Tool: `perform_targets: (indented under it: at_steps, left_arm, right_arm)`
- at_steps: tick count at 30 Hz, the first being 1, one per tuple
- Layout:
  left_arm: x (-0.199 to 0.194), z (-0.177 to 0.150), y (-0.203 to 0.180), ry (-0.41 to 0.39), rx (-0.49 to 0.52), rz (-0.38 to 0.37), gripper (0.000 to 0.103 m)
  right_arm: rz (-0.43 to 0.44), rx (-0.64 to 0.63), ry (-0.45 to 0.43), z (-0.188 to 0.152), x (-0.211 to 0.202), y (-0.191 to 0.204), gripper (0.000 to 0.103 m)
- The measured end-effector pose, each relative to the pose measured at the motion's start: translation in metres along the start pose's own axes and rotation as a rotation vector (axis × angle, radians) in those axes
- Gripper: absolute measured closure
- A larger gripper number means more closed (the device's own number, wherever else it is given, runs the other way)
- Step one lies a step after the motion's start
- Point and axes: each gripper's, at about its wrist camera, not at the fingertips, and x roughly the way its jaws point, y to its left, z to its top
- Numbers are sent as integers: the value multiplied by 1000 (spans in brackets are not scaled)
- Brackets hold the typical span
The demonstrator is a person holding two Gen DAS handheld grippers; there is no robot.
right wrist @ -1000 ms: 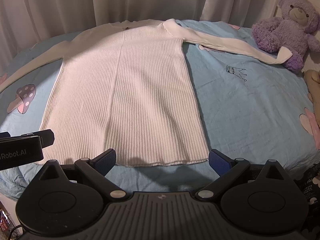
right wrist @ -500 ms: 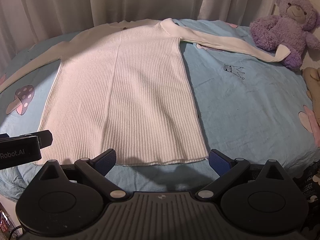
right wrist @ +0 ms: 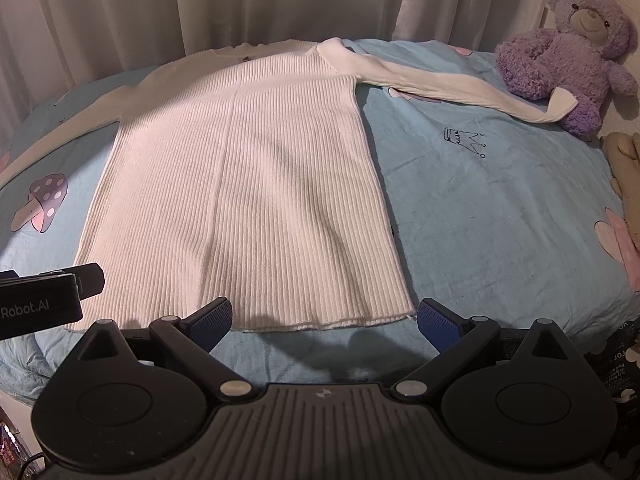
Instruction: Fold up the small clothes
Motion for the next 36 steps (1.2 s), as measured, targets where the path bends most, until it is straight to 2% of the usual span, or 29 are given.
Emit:
perform_targets:
  at_steps: [27, 36]
  left_arm:
    - [9, 4, 2, 34, -13, 2, 0]
    - [20, 8, -2, 62, -7, 6, 0]
  right_arm:
    - [33, 15, 12, 5, 9, -1, 4]
    - [86, 27, -4, 6, 16, -6, 4]
